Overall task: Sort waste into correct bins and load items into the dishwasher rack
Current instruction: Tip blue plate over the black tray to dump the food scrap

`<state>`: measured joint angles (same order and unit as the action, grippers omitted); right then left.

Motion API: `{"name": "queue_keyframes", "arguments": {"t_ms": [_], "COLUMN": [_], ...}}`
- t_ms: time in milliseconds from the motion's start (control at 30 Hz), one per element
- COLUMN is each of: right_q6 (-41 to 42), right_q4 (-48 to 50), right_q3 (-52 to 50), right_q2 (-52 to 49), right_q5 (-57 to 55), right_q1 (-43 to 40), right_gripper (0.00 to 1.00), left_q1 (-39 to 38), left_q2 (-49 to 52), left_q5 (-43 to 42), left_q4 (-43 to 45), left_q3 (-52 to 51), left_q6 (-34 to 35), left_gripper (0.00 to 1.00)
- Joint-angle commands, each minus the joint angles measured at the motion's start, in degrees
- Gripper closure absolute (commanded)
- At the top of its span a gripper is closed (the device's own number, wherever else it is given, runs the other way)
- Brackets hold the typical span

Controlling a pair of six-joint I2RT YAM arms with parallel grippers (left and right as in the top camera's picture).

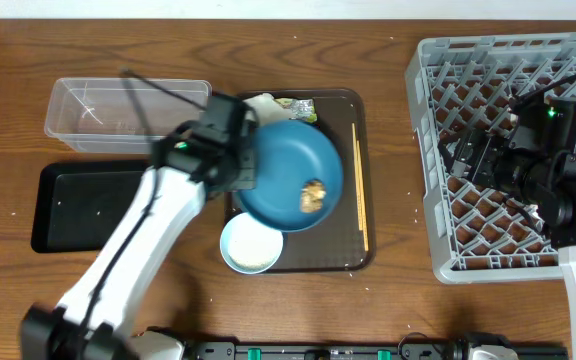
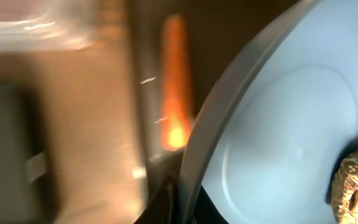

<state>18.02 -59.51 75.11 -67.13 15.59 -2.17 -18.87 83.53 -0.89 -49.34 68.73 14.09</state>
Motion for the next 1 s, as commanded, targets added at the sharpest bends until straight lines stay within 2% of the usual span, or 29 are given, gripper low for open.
{"name": "queue_keyframes", "arguments": {"t_ms": [0, 133, 300, 433, 533, 700, 833, 967], "right_q6": [0.76, 0.76, 0.81, 0.83, 0.81, 0.83, 0.81, 0.81], "right_q4": [0.00, 0.83, 2.58, 3.39, 3.30, 3.26, 3.48, 3.39], "right_q3": [0.11, 0.11, 0.11, 0.11, 0.11, 0.11, 0.11, 0.11], "right_q2": [-0.28, -0.28, -0.28, -0.28, -0.28, -0.28, -0.28, -0.28], "right_q5": [-0.37, -0.37, -0.35, -0.35, -0.35, -0.35, -0.35, -0.35], "right_q1": [0.76, 0.76, 0.74, 0.76, 0.76, 0.76, 0.76, 0.76], "right_gripper": [0.11, 0.11, 0.11, 0.11, 0.11, 0.11, 0.11, 0.11], "left_q1": [2.95, 6.01, 9.18, 10.51, 10.51, 10.51, 10.51, 10.34], "left_q2": [-6.21, -13.66, -19.71, -20.52, -18.78, -13.42, -6.73, -0.76], "left_q5": [9.03, 22.40, 33.09, 45.33, 55.23, 61.18, 69.83, 70.82], "left_q4": [-6.01, -15.02, -19.34, -20.96, -25.49, -29.92, -27.50, -29.14], "left_q3": [1.60, 2.08, 2.05, 2.01, 2.01, 2.01, 2.01, 2.01], "left_q6": [-1.57, -1.55, -1.44, 6.14, 14.84, 22.10, 19.93, 18.80], "left_gripper": [0.94, 0.94, 0.94, 0.94, 0.93, 0.94, 0.94, 0.94]}}
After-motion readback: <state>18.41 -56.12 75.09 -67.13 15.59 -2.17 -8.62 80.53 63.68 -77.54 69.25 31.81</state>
